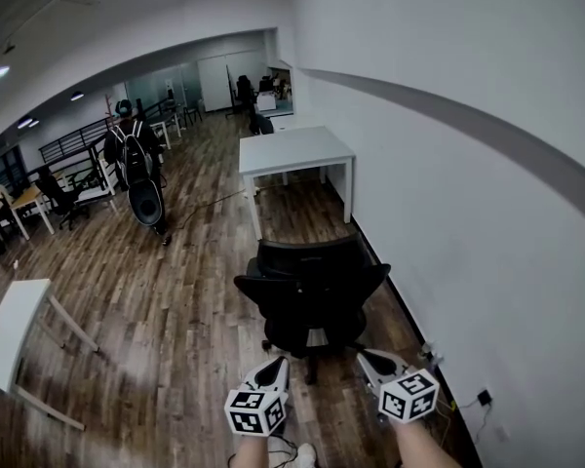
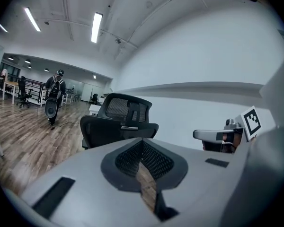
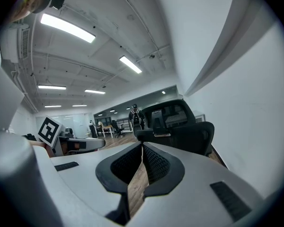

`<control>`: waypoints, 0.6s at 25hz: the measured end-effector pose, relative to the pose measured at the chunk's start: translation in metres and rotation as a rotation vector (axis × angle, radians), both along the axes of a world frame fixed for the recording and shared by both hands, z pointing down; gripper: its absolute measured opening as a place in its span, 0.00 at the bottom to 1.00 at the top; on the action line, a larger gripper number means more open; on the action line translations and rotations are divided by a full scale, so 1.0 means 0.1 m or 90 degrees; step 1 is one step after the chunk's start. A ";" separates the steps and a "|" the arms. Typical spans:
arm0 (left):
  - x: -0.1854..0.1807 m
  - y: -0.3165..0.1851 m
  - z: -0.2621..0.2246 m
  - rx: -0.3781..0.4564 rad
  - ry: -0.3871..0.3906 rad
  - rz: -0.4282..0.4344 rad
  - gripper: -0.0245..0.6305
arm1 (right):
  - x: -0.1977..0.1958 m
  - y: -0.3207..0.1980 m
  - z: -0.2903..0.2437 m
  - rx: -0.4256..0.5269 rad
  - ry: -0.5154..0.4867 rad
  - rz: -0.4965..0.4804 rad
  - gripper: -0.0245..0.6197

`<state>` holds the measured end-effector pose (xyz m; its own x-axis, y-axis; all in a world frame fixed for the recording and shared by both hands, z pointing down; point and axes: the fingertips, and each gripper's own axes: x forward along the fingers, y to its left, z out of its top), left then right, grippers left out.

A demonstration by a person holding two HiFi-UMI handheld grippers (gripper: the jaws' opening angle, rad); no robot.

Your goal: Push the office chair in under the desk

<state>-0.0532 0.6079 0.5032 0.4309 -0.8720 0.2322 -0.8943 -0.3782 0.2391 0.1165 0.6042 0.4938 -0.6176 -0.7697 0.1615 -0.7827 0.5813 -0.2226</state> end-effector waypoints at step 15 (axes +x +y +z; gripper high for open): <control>-0.40 -0.89 0.12 -0.026 0.012 -0.003 0.04 | -0.24 -0.85 0.15 -0.027 0.001 0.003 0.09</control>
